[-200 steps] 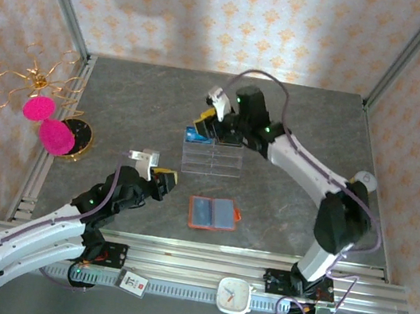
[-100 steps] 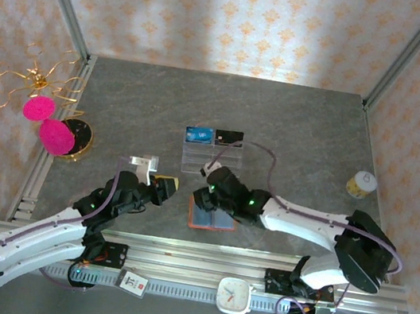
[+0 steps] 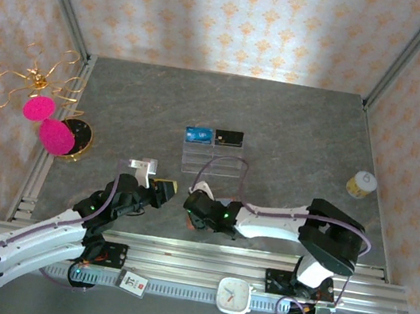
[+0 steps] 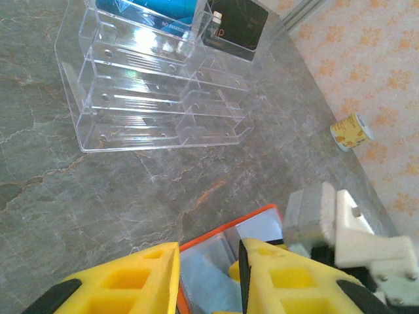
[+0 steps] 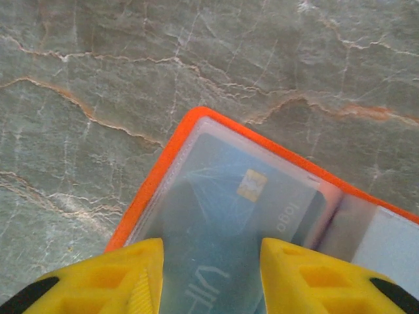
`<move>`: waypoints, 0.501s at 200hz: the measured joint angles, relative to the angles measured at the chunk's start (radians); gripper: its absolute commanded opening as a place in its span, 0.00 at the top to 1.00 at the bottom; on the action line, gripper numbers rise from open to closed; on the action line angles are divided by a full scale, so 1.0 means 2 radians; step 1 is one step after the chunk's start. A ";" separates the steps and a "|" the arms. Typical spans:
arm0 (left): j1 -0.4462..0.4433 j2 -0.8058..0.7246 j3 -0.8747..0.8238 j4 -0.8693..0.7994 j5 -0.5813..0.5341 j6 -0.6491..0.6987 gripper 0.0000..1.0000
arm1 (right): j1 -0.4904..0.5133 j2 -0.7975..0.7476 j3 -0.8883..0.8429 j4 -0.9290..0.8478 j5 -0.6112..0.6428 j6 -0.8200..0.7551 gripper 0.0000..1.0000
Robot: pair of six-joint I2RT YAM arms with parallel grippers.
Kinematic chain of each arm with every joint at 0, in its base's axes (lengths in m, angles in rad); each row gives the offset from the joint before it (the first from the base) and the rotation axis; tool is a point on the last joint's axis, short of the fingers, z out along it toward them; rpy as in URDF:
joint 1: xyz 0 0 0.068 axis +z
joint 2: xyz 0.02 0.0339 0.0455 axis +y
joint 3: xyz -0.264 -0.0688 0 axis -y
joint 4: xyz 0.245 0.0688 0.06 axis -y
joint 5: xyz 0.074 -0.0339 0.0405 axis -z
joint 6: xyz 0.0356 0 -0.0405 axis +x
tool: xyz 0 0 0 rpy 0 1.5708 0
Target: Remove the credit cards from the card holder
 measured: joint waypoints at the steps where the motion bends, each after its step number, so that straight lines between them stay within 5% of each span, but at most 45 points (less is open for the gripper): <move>1: 0.000 0.000 0.000 0.000 0.000 0.000 0.70 | 0.000 0.001 0.001 0.000 0.001 0.000 0.60; 15: 0.000 0.000 0.000 0.000 0.002 0.000 0.70 | 0.003 0.010 0.006 0.000 0.007 0.001 0.65; 53: 0.000 0.010 -0.001 0.005 0.013 0.000 0.74 | 0.003 0.014 0.009 0.007 0.014 0.016 0.99; 100: 0.002 0.076 -0.006 0.057 0.058 -0.008 0.95 | 0.003 -0.008 -0.019 0.049 0.022 0.045 1.00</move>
